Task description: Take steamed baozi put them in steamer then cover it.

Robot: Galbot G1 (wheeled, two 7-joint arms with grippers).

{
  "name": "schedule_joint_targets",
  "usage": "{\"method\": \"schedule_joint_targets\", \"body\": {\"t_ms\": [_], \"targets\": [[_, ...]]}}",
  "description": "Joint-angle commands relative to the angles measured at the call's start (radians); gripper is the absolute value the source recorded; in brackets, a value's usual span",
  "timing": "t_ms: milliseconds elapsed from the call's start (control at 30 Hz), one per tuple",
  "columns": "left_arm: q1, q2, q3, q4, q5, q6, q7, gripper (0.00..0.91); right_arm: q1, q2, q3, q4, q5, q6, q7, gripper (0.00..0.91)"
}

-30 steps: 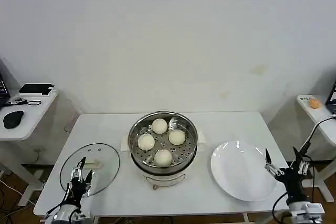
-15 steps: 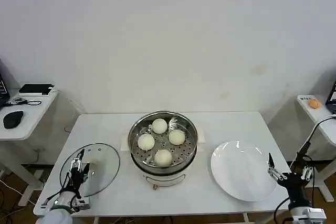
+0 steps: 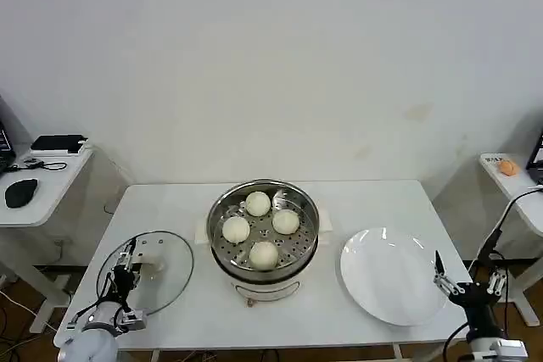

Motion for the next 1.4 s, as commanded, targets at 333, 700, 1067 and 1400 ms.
{"method": "schedule_joint_targets", "body": {"t_ms": [333,700,1067,1400], "targets": [[0.013,-0.012,-0.042,-0.014,0.009,-0.051,-0.097,0.0,-0.005,0.002,0.0,0.006,-0.003,0.004,0.0,0.907],[0.134,-0.056,-0.15,-0.266,0.023,0.043,-0.14,0.0,-0.006,-0.003,-0.01,0.003,-0.014,0.006,-0.005,0.907],[0.213,-0.038,-0.226,-0.535,0.059,0.199,0.098,0.0,0.005,-0.005,-0.044,-0.021,-0.045,0.016,-0.012,0.907],[0.179,-0.059,-0.072,-0.742,0.149,0.276,0.243,0.0,0.019,0.006,-0.09,-0.036,-0.084,0.021,-0.015,0.907]]}}
